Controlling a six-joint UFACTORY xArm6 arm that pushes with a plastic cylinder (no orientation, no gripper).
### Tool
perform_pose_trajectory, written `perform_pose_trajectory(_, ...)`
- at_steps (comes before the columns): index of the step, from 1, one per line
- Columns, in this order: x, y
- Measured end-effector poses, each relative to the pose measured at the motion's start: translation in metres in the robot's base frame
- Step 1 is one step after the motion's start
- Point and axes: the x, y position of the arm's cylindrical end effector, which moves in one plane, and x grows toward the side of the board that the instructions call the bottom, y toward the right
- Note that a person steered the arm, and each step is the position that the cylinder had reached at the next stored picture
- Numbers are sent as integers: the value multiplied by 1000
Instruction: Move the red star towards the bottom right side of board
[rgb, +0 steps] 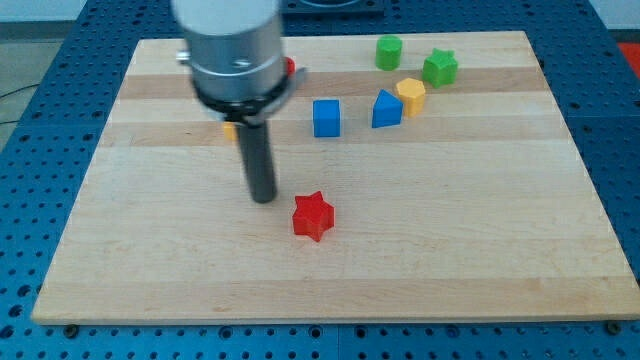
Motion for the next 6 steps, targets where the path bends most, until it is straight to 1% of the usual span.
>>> perform_pose_trajectory(1,44,75)
perform_pose_trajectory(2,38,147)
perform_pose_trajectory(3,-4,136)
perform_pose_trajectory(4,2,194)
perform_pose_trajectory(5,49,249)
perform_pose_trajectory(6,4,200)
